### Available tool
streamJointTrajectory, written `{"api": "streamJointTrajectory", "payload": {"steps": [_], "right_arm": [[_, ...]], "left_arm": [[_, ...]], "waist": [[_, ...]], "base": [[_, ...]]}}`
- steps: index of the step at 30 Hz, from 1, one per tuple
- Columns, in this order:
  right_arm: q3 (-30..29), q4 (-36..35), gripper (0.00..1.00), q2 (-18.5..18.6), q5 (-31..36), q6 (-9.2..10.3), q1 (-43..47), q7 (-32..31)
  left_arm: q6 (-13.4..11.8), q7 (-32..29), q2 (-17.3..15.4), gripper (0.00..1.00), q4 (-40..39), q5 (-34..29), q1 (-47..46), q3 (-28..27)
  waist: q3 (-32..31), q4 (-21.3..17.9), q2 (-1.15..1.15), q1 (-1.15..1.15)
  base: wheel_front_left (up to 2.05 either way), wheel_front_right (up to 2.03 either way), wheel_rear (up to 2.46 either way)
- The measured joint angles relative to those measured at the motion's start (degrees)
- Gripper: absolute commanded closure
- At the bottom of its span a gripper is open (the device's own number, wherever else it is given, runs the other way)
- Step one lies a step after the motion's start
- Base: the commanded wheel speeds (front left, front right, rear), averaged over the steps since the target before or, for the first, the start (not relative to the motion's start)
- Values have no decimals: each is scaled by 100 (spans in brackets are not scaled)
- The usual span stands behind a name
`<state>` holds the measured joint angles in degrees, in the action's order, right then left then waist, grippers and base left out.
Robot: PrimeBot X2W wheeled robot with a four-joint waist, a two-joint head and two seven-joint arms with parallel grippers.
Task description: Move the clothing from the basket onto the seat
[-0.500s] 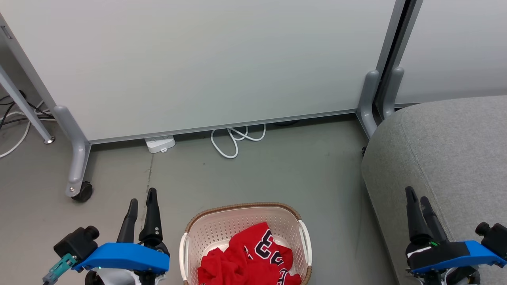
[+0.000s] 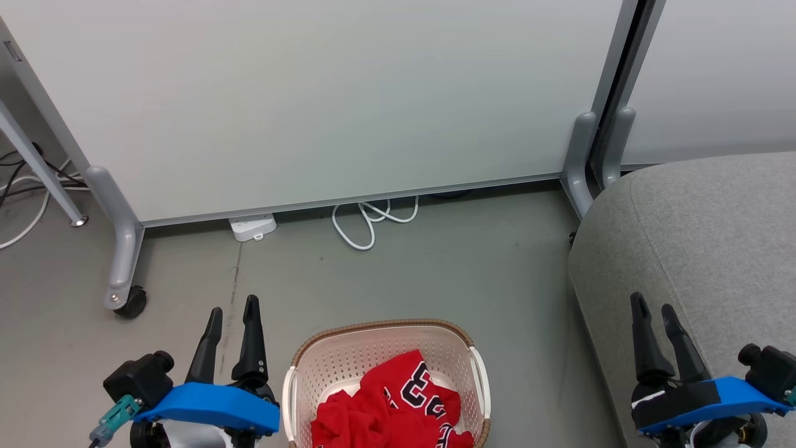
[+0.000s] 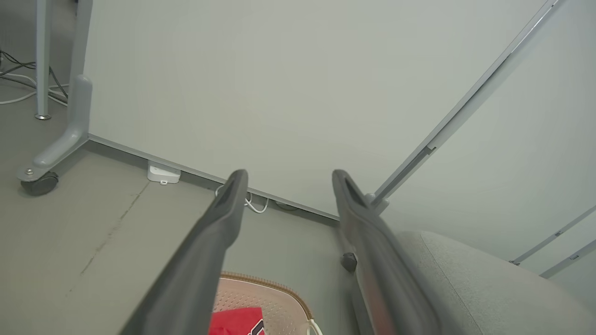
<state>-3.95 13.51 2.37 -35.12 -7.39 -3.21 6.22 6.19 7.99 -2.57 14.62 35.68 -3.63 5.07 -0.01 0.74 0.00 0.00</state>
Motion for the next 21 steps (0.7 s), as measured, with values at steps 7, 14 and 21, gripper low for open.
{"api": "streamJointTrajectory", "payload": {"steps": [7,14,21], "right_arm": [[3,-19,0,4,420,0,3,66],[16,-60,0,8,829,-1,23,120],[37,-107,0,11,1199,-1,101,143]], "left_arm": [[-9,105,-3,0,67,-269,-1,81],[-29,200,-8,0,156,-520,-3,130],[-62,281,-12,0,168,-773,-3,186]], "waist": [[-17,19,0,0],[-40,41,0,0],[-58,57,0,0]], "base": [[0,0,0],[0,0,0],[0,0,0]]}}
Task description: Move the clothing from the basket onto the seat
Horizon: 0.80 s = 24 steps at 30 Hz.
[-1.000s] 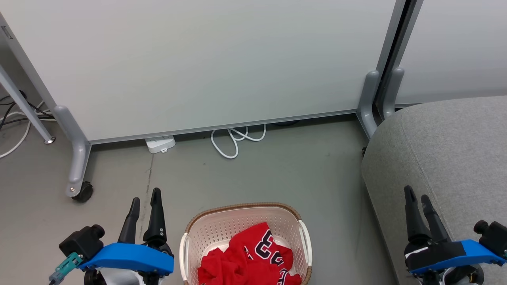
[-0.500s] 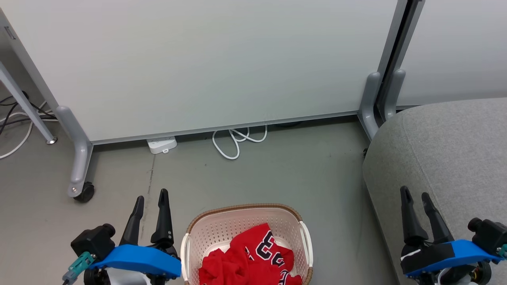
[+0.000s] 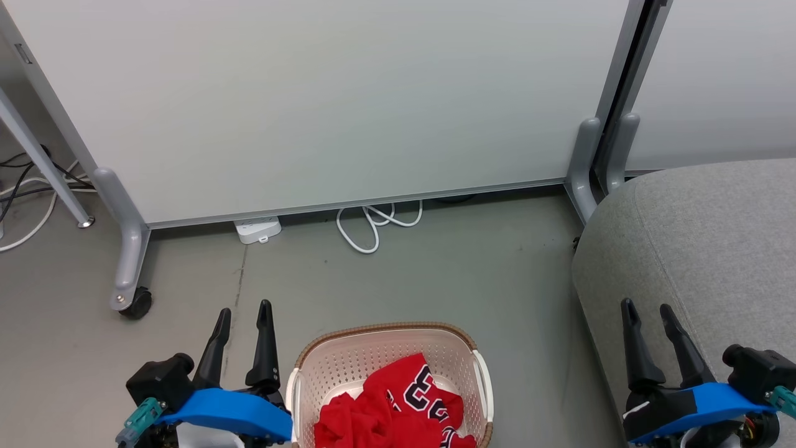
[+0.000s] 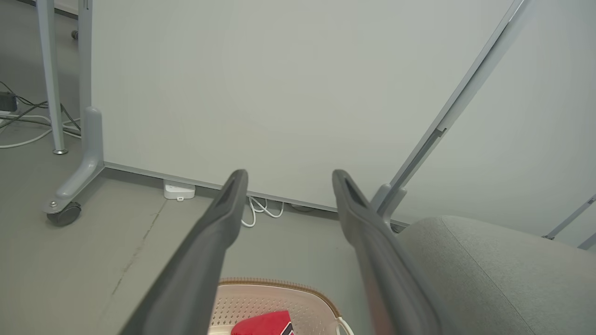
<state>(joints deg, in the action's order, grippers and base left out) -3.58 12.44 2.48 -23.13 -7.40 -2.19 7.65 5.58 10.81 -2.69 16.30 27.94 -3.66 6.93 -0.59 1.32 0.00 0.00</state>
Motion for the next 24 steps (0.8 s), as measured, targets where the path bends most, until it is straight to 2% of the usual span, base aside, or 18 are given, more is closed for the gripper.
{"api": "streamJointTrajectory", "payload": {"steps": [24], "right_arm": [[16,-111,0,14,1080,-1,18,127]], "left_arm": [[-54,291,-8,0,55,-803,-27,178]], "waist": [[15,36,0,0]], "base": [[0,0,0]]}}
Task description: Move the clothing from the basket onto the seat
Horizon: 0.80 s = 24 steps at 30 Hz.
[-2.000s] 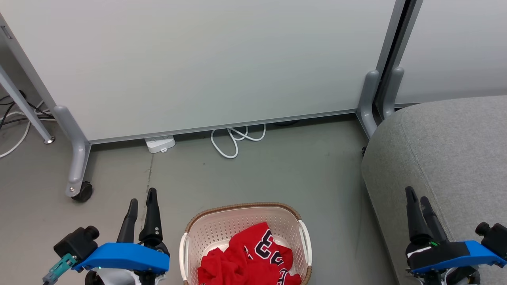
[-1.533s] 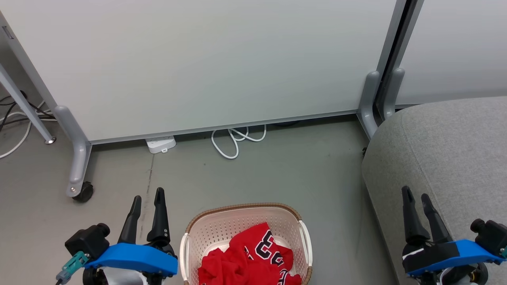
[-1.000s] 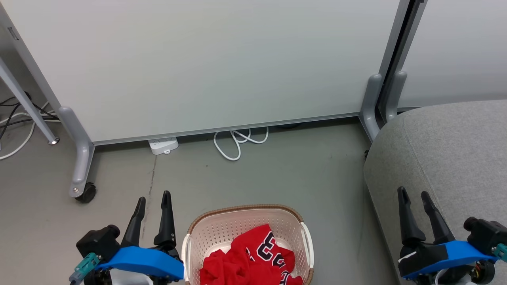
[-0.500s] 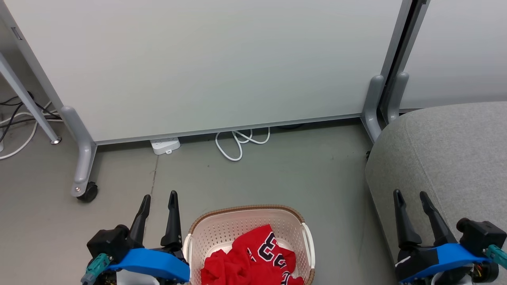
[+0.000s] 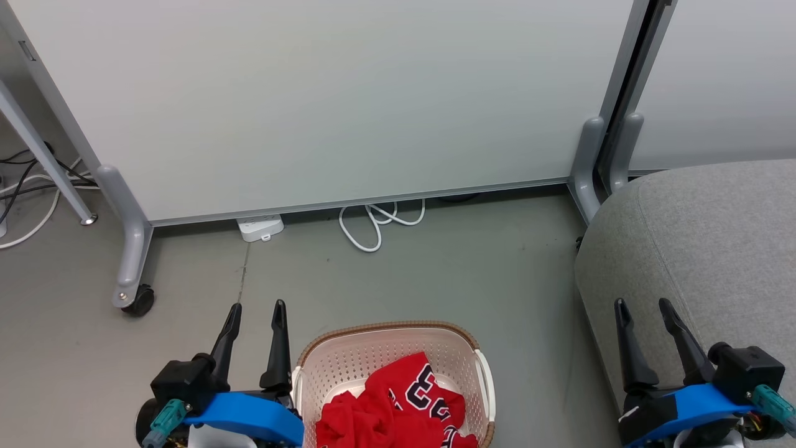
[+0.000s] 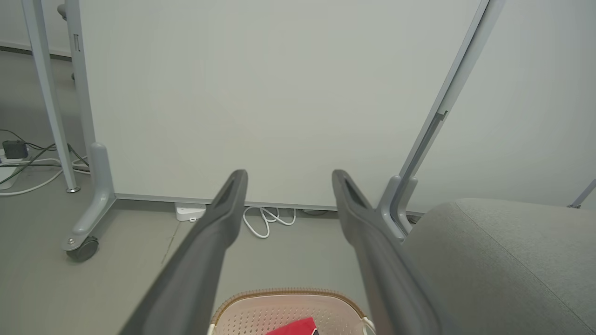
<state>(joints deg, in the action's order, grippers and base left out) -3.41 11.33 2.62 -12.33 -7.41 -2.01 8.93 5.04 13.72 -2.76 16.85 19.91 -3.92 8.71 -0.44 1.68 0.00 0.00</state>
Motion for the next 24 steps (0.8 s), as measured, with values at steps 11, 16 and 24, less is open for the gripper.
{"api": "streamJointTrajectory", "payload": {"steps": [11,16,24], "right_arm": [[-13,-32,0,7,423,-1,18,80],[-16,-29,0,8,515,-7,19,121],[-15,1,0,8,494,-7,19,124]], "left_arm": [[-44,110,-3,0,102,-345,-38,75],[-46,127,-3,0,109,-403,-41,85],[-47,127,-4,0,120,-386,-42,83]], "waist": [[-6,23,0,0],[-11,30,0,0],[-17,34,0,0]], "base": [[0,0,0],[0,0,0],[0,0,0]]}}
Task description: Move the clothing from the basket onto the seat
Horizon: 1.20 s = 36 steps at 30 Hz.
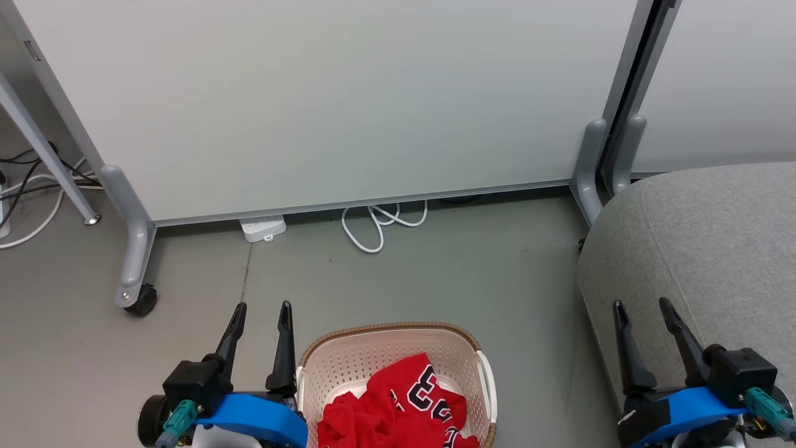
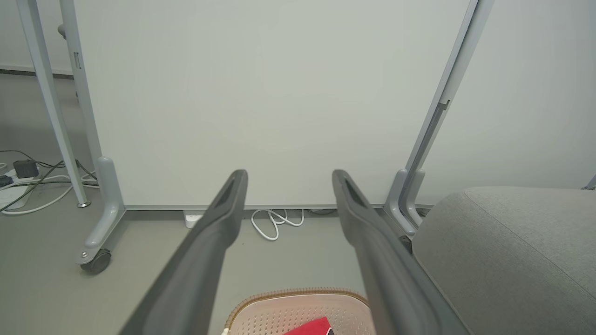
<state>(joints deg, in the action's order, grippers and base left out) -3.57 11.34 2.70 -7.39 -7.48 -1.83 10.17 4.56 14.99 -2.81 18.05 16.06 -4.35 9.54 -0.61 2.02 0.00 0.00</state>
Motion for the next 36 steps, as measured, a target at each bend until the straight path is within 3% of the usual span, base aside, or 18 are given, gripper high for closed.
{"api": "streamJointTrajectory", "payload": {"steps": [16,24,36], "right_arm": [[162,-146,0,1,-59,0,-206,9],[312,-399,0,3,-85,0,-680,73],[896,-380,0,9,-342,0,-1515,319]], "left_arm": [[70,0,-11,0,483,-124,-476,365],[158,-157,-155,0,1158,-250,-1282,608],[255,-613,-650,0,2487,-283,-2459,933]], "waist": [[364,-125,0,0],[1159,-370,0,0],[2609,-1027,0,1]], "base": [[0,0,0],[0,0,0],[0,0,0]]}}
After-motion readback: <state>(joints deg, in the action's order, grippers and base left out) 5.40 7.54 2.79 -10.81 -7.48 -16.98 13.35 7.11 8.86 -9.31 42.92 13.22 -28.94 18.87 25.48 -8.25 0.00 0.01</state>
